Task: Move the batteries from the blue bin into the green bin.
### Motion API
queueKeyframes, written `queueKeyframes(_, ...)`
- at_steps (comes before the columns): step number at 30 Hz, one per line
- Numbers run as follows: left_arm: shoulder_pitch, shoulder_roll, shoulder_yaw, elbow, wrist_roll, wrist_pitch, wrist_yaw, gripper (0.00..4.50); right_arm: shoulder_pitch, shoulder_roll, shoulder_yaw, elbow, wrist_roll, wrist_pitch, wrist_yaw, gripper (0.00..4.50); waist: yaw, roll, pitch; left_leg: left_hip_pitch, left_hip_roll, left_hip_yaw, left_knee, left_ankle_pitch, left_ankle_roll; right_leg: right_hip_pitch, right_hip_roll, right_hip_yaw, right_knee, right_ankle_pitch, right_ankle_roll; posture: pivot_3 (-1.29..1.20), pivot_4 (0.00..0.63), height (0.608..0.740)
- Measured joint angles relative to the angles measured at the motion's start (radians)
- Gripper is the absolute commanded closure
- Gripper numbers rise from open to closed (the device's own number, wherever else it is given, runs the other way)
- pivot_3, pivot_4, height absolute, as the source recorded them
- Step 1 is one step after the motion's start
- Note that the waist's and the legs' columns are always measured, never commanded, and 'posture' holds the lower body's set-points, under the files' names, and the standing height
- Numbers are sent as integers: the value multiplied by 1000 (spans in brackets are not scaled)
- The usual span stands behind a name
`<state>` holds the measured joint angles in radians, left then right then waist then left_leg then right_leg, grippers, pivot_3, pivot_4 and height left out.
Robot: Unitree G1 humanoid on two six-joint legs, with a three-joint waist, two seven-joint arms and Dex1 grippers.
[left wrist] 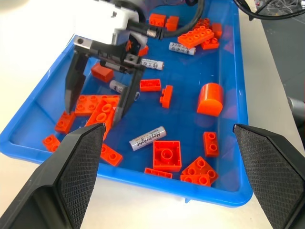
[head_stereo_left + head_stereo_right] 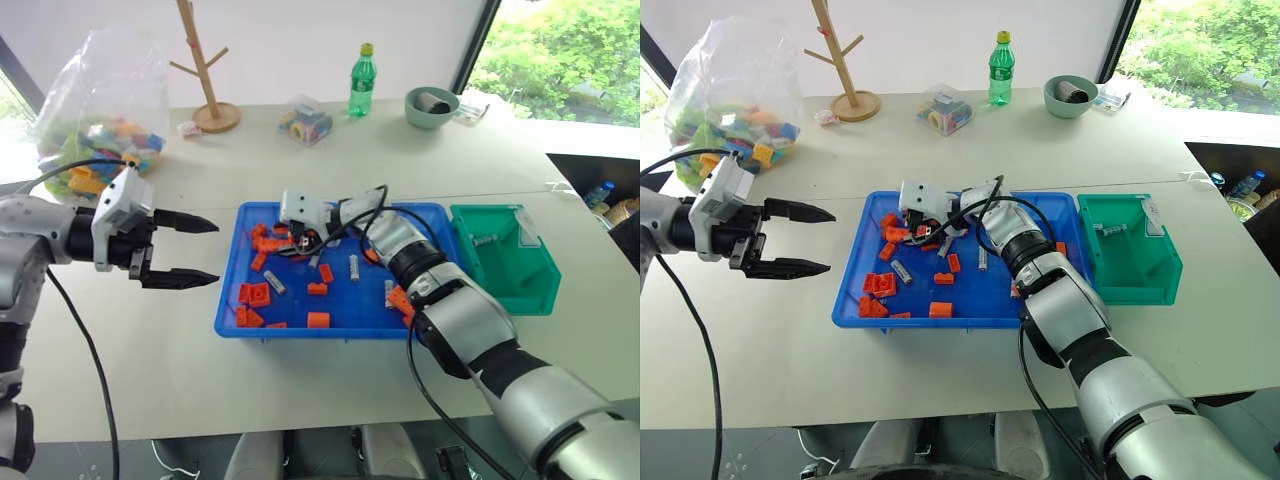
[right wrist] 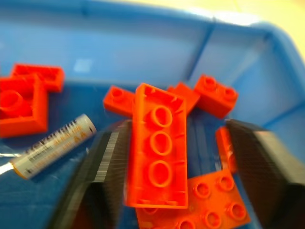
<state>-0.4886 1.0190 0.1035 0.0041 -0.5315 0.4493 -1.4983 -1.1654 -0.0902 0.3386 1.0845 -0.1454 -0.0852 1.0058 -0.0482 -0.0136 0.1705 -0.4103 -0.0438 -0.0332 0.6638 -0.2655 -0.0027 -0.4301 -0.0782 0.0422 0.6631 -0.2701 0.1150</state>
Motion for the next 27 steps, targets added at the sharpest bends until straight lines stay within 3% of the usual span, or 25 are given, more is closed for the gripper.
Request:
queueKeyframes(5, -4, -1, -1, -1, 0, 1, 7, 0, 45, -6, -20, -165, 24, 138, 28, 627, 0, 0, 0, 0, 0, 0, 0, 0, 0, 0, 0, 0, 0, 0, 0, 0, 150, 727)
queueKeyframes(10, 10, 0, 0, -15, -4, 6, 16, 0, 257, -73, -39, -750, 51, 555, -8, 627, 7, 0, 0, 0, 0, -1, 0, 0, 0, 0, -1, 0, 0, 0, 0, 0, 150, 727)
queueKeyframes(15, 11, 1, -2, -15, -5, 9, 10, 0, 433, -114, 13, -1108, 51, 869, -68, 627, 5, 0, 0, 0, 0, 0, 0, 0, 0, 0, -1, 0, 0, 0, 0, 0, 150, 727)
queueKeyframes(19, -3, 1, -13, -9, -4, 17, -13, 0, 481, -101, 38, -1212, 72, 1049, -133, 627, 3, 0, 0, 0, 0, 0, 0, 0, 0, 0, 0, 0, 1, 0, 0, 0, 150, 727)
queueKeyframes(27, -44, 0, -42, 26, 4, 15, -35, 0, 481, -71, 47, -1251, 178, 1232, -188, 627, 4, -1, 0, 0, 0, 0, 0, 0, 1, 0, -1, -1, 0, 0, 0, 0, 150, 727)
